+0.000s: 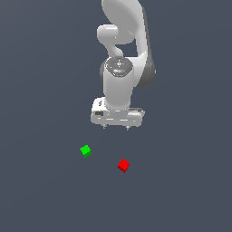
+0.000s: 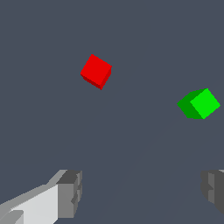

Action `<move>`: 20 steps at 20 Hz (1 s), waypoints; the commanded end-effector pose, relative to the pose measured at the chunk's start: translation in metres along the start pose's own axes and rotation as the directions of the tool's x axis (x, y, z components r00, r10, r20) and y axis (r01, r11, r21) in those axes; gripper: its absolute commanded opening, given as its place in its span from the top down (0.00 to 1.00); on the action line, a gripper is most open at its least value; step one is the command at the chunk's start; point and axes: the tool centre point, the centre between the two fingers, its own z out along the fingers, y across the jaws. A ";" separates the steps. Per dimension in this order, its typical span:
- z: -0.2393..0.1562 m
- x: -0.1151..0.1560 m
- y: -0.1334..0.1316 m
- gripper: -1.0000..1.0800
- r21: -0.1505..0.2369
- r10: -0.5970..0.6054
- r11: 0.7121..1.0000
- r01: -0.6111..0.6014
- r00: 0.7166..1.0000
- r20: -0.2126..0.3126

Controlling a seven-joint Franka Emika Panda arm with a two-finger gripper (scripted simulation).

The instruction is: Stack the red cube on top of the green cube.

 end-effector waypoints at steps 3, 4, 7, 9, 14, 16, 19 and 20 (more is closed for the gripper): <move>0.014 0.013 -0.011 0.04 0.004 0.071 0.997 -0.071 0.997 0.001; 0.017 0.017 -0.013 0.04 0.005 0.090 0.996 -0.090 0.996 0.001; 0.029 0.030 -0.021 0.04 0.008 0.152 0.988 -0.152 0.988 0.002; 0.037 0.039 -0.026 0.04 0.010 0.195 0.981 -0.195 0.981 0.002; 0.057 0.064 -0.037 0.04 0.016 0.303 0.953 -0.303 0.953 0.004; 0.064 0.073 -0.040 0.04 0.018 0.341 0.940 -0.341 0.940 0.005; 0.074 0.086 -0.043 0.04 0.021 0.392 0.920 -0.392 0.920 0.007; 0.077 0.090 -0.044 0.04 0.022 0.406 0.914 -0.406 0.914 0.007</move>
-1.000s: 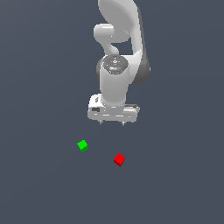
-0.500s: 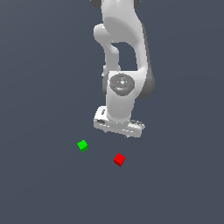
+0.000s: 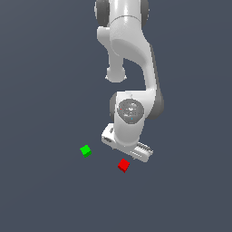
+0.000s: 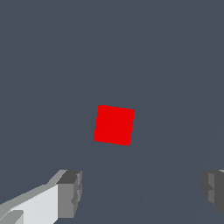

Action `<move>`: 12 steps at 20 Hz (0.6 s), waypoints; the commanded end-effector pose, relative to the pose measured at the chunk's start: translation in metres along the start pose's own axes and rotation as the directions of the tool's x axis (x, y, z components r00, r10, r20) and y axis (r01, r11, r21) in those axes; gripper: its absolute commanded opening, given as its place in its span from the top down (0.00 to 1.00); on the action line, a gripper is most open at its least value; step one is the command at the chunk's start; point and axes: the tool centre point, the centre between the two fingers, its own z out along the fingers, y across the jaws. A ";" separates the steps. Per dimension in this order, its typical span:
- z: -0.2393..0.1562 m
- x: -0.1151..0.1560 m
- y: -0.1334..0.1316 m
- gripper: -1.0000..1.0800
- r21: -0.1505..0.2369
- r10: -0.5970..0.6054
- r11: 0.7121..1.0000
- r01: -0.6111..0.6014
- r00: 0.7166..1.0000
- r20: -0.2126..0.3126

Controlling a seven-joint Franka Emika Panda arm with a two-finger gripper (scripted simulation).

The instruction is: Stack the red cube on top of the green cube.

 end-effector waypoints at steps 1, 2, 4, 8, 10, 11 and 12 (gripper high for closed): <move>0.007 0.008 -0.006 0.04 0.003 0.042 0.999 -0.042 0.999 0.000; 0.009 0.011 -0.007 0.04 0.003 0.056 0.998 -0.056 0.998 0.000; 0.014 0.016 -0.010 0.04 0.005 0.079 0.997 -0.079 0.997 0.000; 0.020 0.024 -0.014 0.04 0.007 0.114 0.993 -0.114 0.993 0.000; 0.022 0.027 -0.016 0.04 0.008 0.127 0.992 -0.127 0.992 0.000; 0.023 0.028 -0.016 0.04 0.008 0.132 0.991 -0.132 0.991 0.001; 0.023 0.029 -0.017 0.04 0.008 0.136 0.991 -0.136 0.991 0.001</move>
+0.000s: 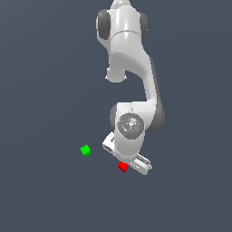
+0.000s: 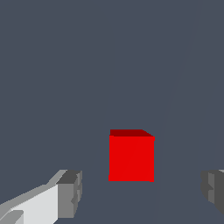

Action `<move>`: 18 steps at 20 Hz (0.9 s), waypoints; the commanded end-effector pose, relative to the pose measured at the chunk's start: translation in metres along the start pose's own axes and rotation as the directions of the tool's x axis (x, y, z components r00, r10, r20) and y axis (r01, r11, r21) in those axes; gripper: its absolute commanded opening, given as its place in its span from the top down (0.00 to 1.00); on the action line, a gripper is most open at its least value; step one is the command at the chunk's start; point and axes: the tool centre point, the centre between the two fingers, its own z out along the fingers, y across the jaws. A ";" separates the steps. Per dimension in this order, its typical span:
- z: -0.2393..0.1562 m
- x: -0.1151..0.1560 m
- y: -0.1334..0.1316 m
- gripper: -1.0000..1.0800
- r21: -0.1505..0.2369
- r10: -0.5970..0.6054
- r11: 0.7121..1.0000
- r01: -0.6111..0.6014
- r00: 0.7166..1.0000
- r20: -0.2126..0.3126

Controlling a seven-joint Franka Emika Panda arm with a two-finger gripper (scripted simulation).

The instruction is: Stack the red cube on top of the green cube.

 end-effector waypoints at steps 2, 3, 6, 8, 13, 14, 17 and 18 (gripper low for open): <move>0.002 0.003 -0.002 0.04 0.001 0.015 1.000 -0.015 1.000 0.000; 0.002 0.004 -0.002 0.04 0.001 0.017 1.000 -0.017 1.000 0.000; 0.003 0.005 -0.002 0.04 0.001 0.019 1.000 -0.019 1.000 0.000; 0.003 0.004 -0.002 0.04 0.001 0.017 1.000 -0.017 1.000 0.000; 0.017 0.004 -0.002 0.04 0.001 0.018 1.000 -0.018 1.000 0.000; 0.022 0.004 -0.002 0.04 0.001 0.018 1.000 -0.018 1.000 0.000; 0.039 0.004 -0.002 0.04 0.001 0.018 1.000 -0.018 1.000 0.000; 0.044 0.003 -0.002 0.04 0.001 0.018 1.000 -0.018 1.000 0.000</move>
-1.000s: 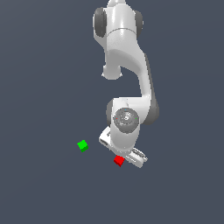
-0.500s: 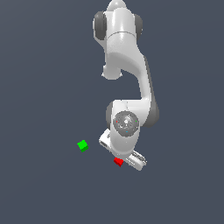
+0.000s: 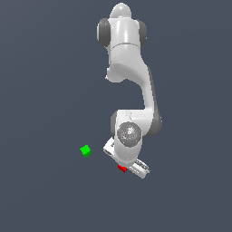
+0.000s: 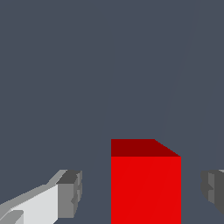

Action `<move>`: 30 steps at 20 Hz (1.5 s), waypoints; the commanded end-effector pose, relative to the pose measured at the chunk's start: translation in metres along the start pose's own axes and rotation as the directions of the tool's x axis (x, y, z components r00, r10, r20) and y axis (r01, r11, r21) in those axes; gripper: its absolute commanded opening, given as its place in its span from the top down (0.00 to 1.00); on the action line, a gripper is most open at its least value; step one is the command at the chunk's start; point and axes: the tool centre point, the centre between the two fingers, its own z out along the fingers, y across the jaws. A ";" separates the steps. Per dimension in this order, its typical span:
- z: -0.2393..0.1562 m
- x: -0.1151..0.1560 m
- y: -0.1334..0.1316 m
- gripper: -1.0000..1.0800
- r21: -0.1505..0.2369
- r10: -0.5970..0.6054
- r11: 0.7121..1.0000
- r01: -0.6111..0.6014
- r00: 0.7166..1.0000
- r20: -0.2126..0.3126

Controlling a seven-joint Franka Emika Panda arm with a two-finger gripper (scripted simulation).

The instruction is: Stack the red cube on top of the green cube.

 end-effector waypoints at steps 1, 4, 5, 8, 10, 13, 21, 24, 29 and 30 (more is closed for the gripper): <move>0.012 0.000 0.000 0.04 0.000 0.000 1.000 0.000 1.000 0.000; 0.018 0.000 0.000 0.04 0.000 0.001 1.000 -0.001 1.000 0.000; 0.018 0.000 0.000 0.04 0.000 0.001 1.000 -0.001 1.000 0.000; 0.017 0.001 0.000 0.04 0.000 0.001 1.000 -0.001 1.000 0.000; 0.017 0.001 0.000 1.00 0.000 0.001 1.000 -0.001 1.000 0.000; 0.017 0.001 0.000 1.00 0.000 0.001 1.000 -0.001 1.000 0.000; 0.016 0.001 0.000 1.00 0.000 0.001 1.000 -0.001 1.000 0.001; 0.010 0.000 0.000 1.00 0.000 0.001 1.000 -0.001 1.000 0.001; -0.016 0.000 0.000 1.00 0.000 0.001 1.000 -0.001 1.000 0.001; -0.023 0.000 0.000 1.00 0.000 0.001 1.000 -0.001 1.000 0.001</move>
